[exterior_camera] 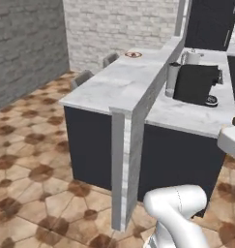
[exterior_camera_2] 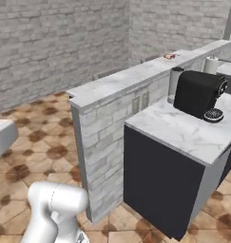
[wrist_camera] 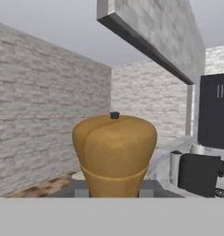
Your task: Retrieve the shaker from the cabinet and place it next the steak on a plate on the dining table.
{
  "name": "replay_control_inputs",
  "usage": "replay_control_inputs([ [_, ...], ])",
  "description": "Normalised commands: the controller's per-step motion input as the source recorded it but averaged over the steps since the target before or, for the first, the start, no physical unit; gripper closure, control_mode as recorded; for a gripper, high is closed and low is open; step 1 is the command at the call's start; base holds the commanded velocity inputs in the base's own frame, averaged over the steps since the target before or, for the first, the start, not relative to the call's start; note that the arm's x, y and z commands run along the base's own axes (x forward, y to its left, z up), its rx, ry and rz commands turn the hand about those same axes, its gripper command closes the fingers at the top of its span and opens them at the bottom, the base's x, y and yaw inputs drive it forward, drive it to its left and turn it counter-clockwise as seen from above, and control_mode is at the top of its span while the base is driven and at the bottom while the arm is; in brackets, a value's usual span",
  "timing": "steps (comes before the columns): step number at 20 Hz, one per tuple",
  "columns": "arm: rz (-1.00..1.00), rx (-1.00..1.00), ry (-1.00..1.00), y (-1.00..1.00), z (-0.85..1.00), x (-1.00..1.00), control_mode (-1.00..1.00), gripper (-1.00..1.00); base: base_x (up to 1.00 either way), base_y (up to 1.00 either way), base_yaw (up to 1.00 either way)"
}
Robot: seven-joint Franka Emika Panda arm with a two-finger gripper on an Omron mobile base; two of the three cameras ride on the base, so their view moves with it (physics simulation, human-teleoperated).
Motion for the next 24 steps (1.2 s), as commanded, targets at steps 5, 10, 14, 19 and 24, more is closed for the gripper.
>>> replay_control_inputs([
  [5, 0.0, 0.0, 0.0, 0.0, 0.0, 0.0, 1.0, 1.0, 0.26, 1.0, -0.35],
  [10, 0.0, 0.0, 0.0, 0.0, 0.0, 0.0, 1.0, 1.0, 0.25, 1.0, -0.34],
  [14, 0.0, 0.0, 0.0, 0.0, 0.0, 0.0, 1.0, 1.0, 0.23, 1.0, -0.31],
  [19, 0.0, 0.0, 0.0, 0.0, 0.0, 0.0, 1.0, 1.0, 0.23, 1.0, -0.3],
  [24, 0.0, 0.0, 0.0, 0.0, 0.0, 0.0, 1.0, 1.0, 0.16, 1.0, -0.26],
])
